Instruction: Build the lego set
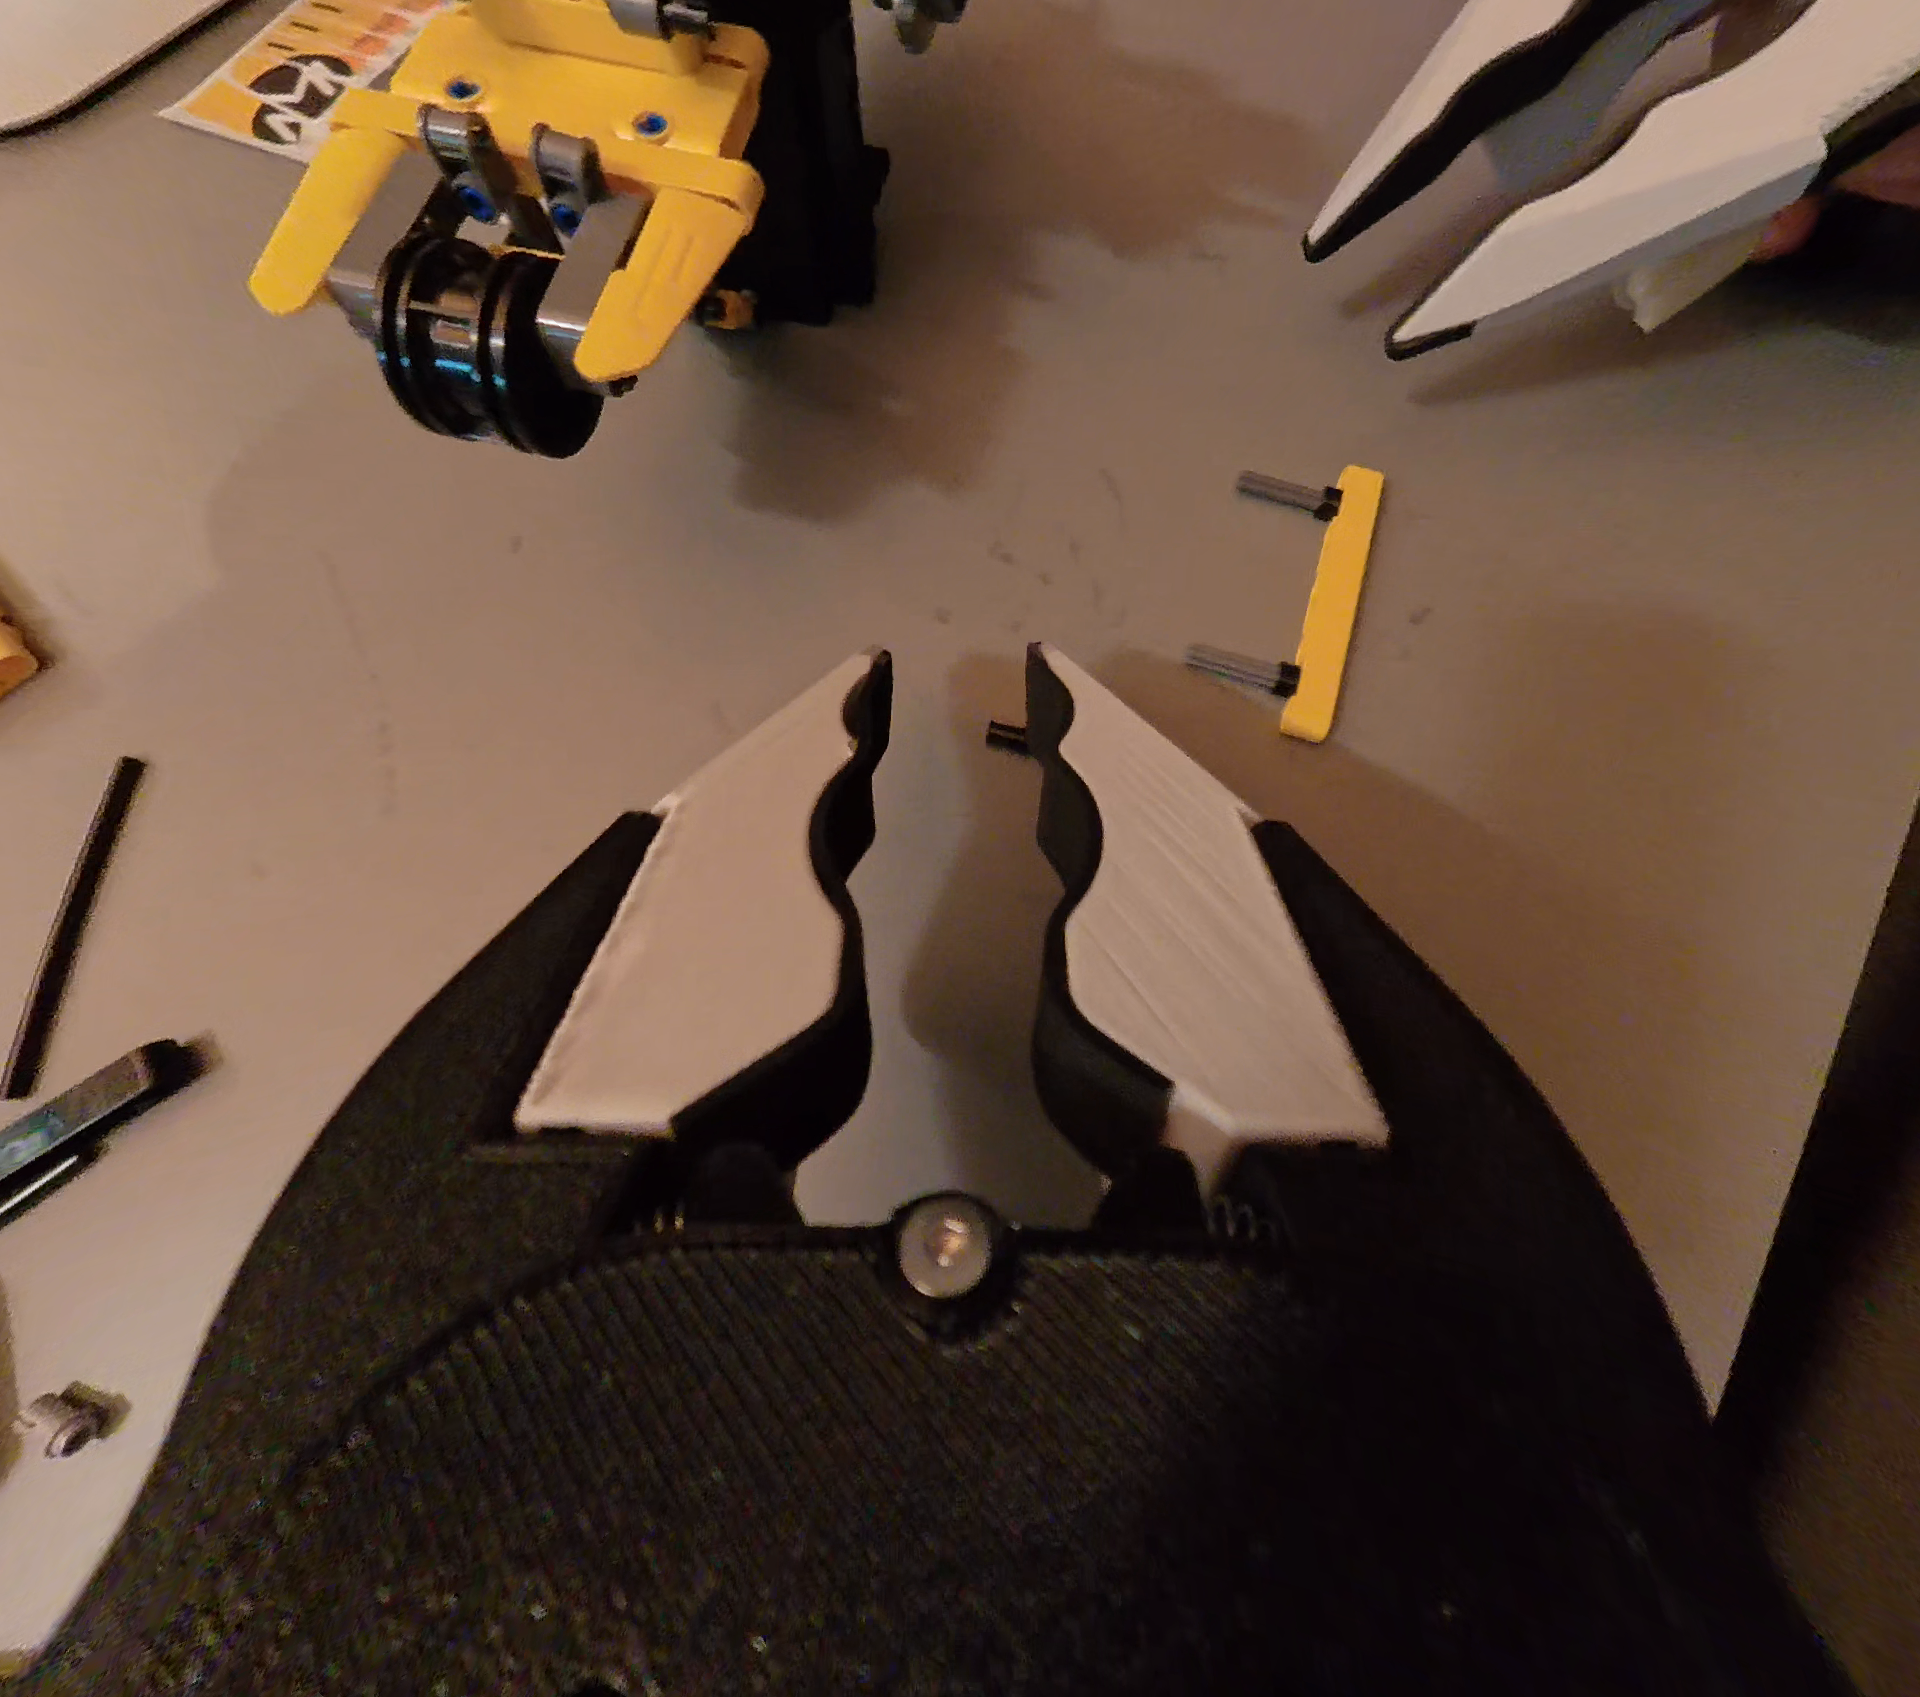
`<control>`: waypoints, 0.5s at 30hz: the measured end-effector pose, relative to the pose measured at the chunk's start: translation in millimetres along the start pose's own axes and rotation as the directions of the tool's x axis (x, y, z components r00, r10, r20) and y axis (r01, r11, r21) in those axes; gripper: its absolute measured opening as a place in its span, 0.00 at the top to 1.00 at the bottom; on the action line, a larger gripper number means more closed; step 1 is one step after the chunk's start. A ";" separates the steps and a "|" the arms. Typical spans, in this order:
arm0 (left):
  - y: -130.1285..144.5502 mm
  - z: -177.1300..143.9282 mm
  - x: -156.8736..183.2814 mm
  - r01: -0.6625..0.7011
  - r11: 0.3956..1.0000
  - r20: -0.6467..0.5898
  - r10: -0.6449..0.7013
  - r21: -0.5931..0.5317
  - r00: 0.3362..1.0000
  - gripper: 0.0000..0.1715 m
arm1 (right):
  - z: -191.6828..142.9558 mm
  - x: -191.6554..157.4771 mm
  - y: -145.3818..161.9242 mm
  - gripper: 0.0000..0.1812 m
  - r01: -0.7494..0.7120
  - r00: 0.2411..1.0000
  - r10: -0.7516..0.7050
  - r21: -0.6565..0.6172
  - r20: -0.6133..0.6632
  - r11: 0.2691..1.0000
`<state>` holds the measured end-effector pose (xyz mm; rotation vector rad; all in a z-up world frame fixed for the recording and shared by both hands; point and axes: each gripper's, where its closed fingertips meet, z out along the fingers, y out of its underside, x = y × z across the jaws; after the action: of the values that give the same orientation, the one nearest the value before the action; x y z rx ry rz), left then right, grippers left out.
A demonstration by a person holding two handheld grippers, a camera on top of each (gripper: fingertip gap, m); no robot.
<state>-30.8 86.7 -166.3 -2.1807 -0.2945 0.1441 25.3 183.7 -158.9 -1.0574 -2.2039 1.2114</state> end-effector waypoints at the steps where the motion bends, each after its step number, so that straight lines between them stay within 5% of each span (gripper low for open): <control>1: 0.3 0.2 -1.0 0.010 1.000 -0.001 -0.010 -0.002 1.000 0.87 | 0.4 -0.1 0.4 0.85 0.001 1.000 -0.001 -0.004 -0.001 1.000; 15: -2.2 -2.0 -1.2 0.076 0.997 -0.060 -0.075 0.015 0.995 0.88 | 2.1 -0.7 2.3 0.85 0.003 1.000 -0.003 -0.019 0.002 1.000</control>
<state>-31.8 86.1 -163.4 -2.1491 -0.3398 0.0394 25.3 182.8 -161.9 -1.0610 -2.2221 1.1926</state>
